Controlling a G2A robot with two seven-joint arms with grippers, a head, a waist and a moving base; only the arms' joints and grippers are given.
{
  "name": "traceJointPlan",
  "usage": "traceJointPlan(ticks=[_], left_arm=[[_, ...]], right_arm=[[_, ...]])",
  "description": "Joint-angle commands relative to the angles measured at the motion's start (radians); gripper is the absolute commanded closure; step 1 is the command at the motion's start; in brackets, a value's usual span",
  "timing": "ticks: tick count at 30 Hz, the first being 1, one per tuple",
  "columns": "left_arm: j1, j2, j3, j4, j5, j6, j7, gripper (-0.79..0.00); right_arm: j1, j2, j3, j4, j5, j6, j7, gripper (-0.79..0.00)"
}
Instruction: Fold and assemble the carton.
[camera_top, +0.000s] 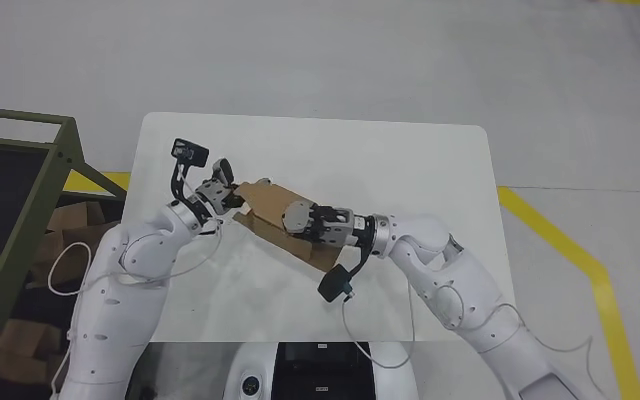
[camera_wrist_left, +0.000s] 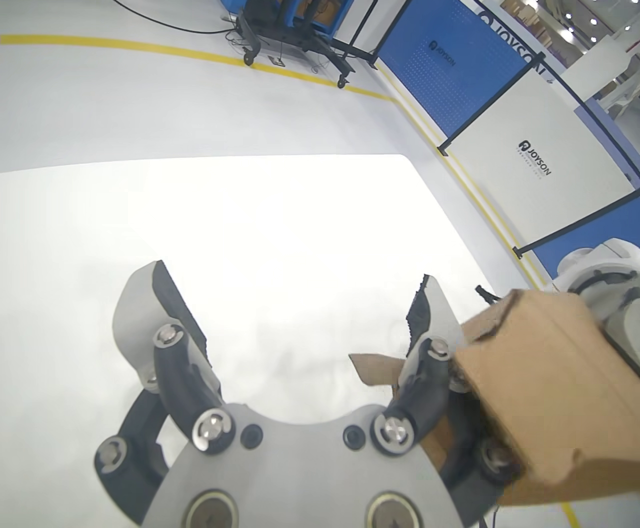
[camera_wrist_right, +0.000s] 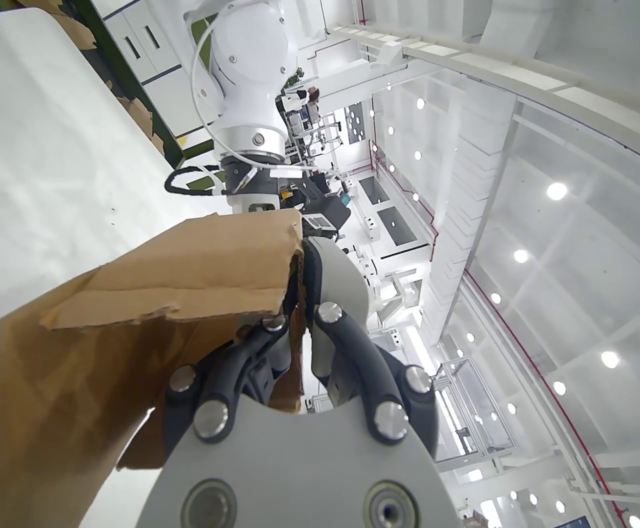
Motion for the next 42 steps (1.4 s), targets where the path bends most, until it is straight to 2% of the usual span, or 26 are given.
traceJointPlan(ticks=[1,17,21,33,42], left_arm=[[0.007,0.002,0.000,-0.006,0.004,-0.008,-0.003,-0.785],[0.023,0.010,0.026,-0.040,-0.002,-0.051,-0.019,-0.785],[0.019,0.012,0.028,-0.021,0.011,-0.038,-0.014,-0.785],[0.039,0.023,-0.055,-0.015,-0.054,-0.043,0.008,-0.785],[0.039,0.027,-0.053,-0.014,-0.052,-0.034,0.008,-0.785]], right_arm=[[0.003,-0.001,-0.004,0.002,0.005,-0.002,0.002,0.000],[0.037,-0.013,-0.044,0.012,0.013,-0.012,0.026,0.000],[0.046,-0.015,-0.051,0.017,0.015,-0.010,0.027,0.000],[0.050,-0.016,-0.051,0.027,0.024,0.004,0.028,0.000],[0.045,-0.014,-0.044,0.026,0.023,0.016,0.022,0.000]])
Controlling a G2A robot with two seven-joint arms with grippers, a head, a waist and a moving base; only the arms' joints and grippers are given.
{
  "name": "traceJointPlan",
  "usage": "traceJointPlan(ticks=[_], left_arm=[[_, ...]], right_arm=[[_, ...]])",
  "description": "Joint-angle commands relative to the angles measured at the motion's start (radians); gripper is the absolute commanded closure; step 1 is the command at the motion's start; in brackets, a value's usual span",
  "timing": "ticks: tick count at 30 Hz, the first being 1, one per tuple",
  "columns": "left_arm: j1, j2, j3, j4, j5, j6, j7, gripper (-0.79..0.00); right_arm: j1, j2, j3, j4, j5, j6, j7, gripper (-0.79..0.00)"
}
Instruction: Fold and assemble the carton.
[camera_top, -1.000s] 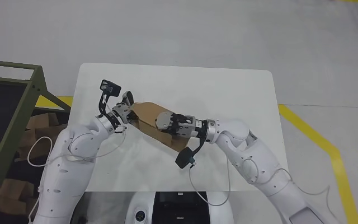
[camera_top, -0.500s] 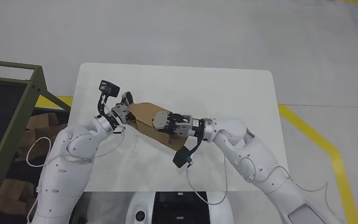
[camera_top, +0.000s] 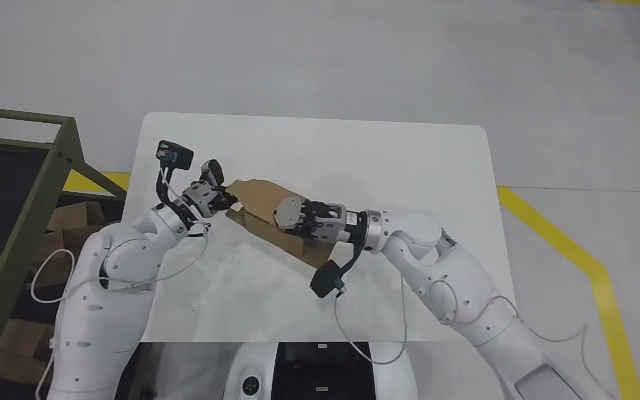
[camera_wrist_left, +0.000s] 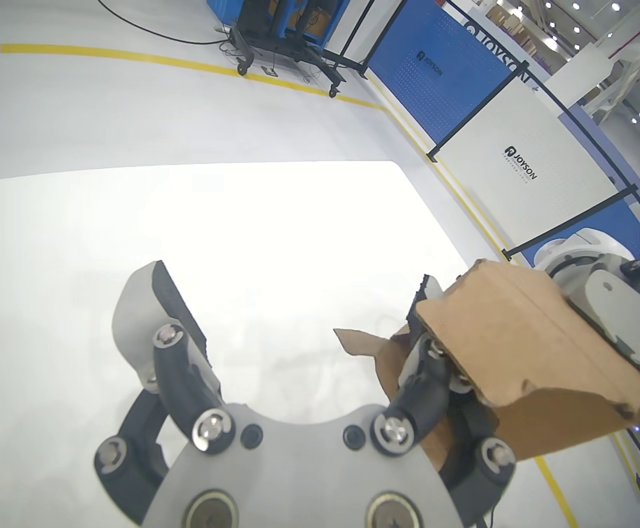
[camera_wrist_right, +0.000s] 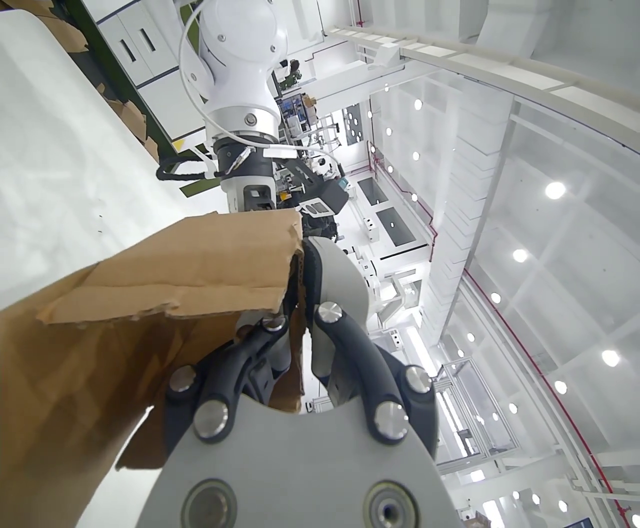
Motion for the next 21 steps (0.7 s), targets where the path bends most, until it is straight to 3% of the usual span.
traceJointPlan(ticks=[1,8,15,21], left_arm=[[-0.001,0.001,0.004,0.001,0.006,0.004,0.003,-0.785],[-0.001,0.005,-0.009,0.026,0.073,0.044,0.025,-0.785],[0.019,0.009,-0.057,0.055,0.004,0.032,0.038,-0.785],[0.026,0.010,-0.054,0.084,-0.005,0.027,0.041,-0.785]], right_arm=[[-0.003,0.001,0.003,-0.001,-0.001,0.003,-0.002,0.000],[-0.012,0.006,0.017,0.006,0.003,0.011,-0.011,0.000],[-0.017,0.009,0.028,0.011,0.017,0.022,-0.019,0.000],[-0.023,0.007,0.034,0.009,0.056,0.054,-0.033,0.000]])
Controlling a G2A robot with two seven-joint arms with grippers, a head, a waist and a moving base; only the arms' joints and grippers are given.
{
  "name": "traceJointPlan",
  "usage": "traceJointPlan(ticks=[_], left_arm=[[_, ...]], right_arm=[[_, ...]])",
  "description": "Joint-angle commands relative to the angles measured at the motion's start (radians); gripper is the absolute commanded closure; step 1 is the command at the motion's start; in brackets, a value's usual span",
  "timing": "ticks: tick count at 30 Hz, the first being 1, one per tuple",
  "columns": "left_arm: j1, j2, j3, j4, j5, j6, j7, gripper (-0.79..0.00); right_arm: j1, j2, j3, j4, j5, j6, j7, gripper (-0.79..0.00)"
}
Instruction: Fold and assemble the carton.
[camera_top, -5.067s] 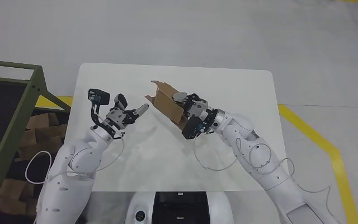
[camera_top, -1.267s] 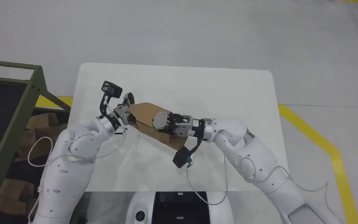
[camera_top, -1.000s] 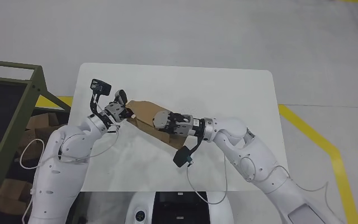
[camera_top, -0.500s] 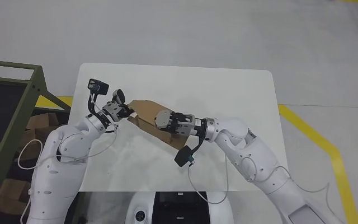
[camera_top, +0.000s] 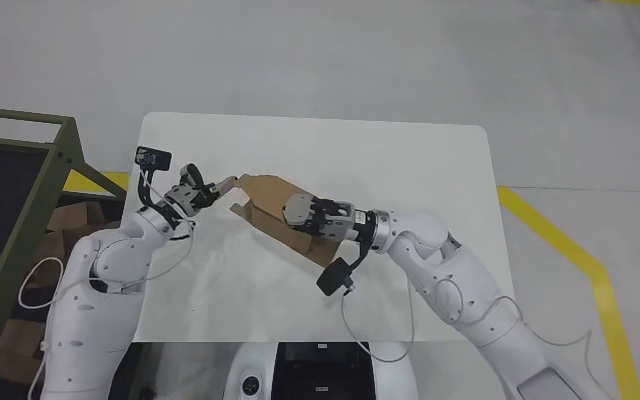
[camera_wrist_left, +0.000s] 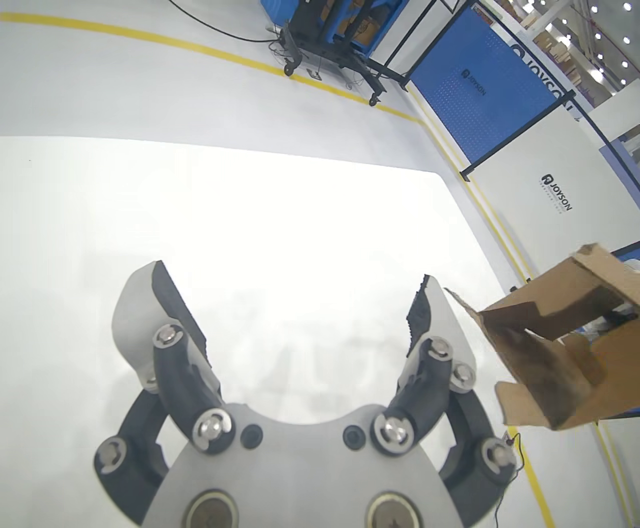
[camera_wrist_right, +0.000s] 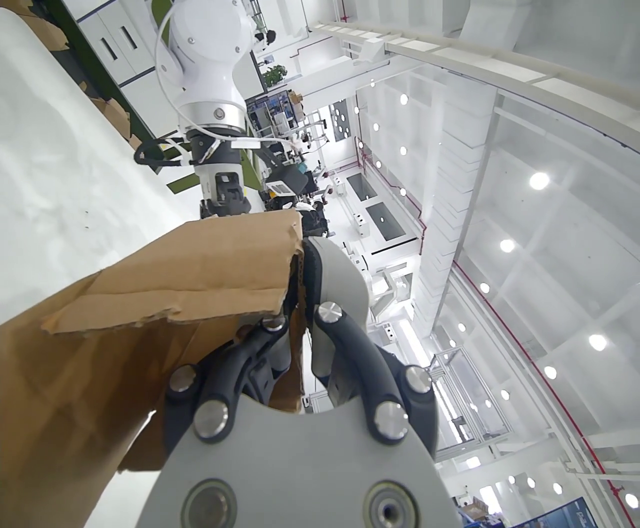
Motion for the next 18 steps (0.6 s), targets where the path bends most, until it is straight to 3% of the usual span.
traceJointPlan(ticks=[1,10,18], left_arm=[[0.007,0.000,0.007,0.002,-0.004,-0.010,-0.001,-0.785],[0.000,-0.004,0.106,-0.019,0.006,-0.021,-0.021,-0.785],[-0.007,-0.004,0.142,-0.071,0.012,-0.021,-0.020,-0.785]], right_arm=[[-0.004,-0.001,0.003,0.001,0.017,0.013,-0.002,0.000],[-0.002,-0.003,-0.005,-0.001,0.015,0.014,-0.004,0.000],[0.002,-0.005,-0.019,-0.003,-0.006,0.003,0.014,0.000]])
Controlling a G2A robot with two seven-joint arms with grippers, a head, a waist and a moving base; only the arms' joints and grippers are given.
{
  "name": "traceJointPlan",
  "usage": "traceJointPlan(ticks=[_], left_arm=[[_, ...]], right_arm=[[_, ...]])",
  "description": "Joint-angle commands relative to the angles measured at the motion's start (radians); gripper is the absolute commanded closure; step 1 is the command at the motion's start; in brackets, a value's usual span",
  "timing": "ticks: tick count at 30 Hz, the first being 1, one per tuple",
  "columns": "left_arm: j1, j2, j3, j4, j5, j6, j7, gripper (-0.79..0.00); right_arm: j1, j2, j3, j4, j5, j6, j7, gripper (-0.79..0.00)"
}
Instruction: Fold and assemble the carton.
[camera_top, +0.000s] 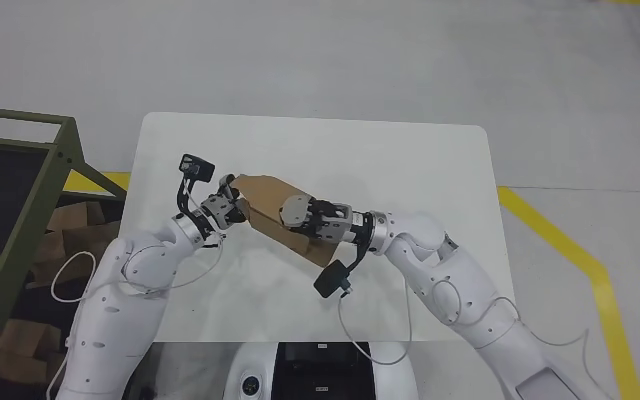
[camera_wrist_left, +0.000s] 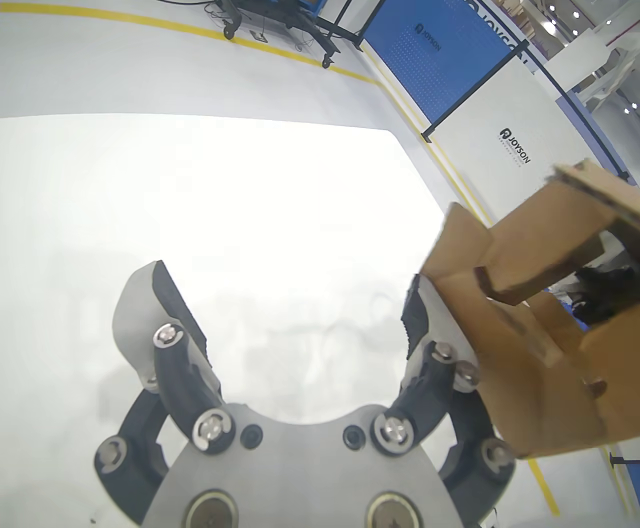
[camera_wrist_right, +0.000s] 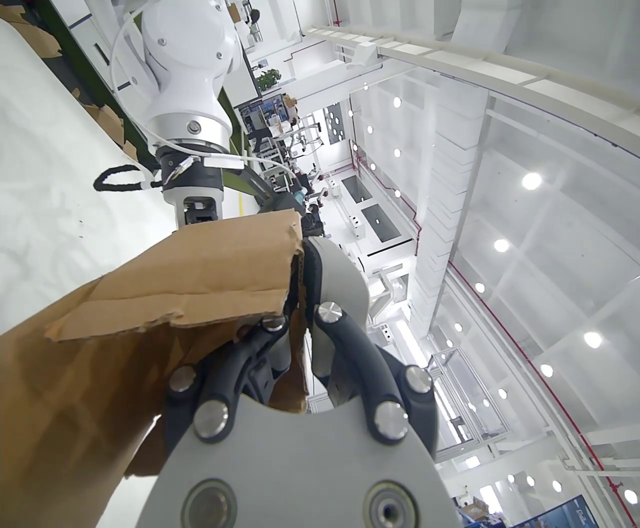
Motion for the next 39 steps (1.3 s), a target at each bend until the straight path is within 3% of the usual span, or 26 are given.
traceJointPlan(ticks=[1,9,21,39], left_arm=[[0.002,0.001,0.001,-0.012,-0.005,0.001,0.002,-0.785],[0.018,0.005,-0.014,-0.040,-0.040,-0.018,-0.009,-0.785],[0.014,0.007,0.026,-0.060,-0.023,-0.022,-0.018,-0.785],[0.041,0.019,-0.088,-0.032,-0.067,-0.004,0.031,-0.785]], right_arm=[[0.001,-0.001,-0.001,0.000,0.001,0.000,0.000,0.000],[0.011,-0.004,-0.009,0.013,0.006,-0.001,-0.004,0.000],[0.041,-0.017,-0.032,0.050,0.029,0.004,-0.015,0.000],[0.032,-0.013,-0.014,0.054,0.038,0.014,-0.057,0.000]])
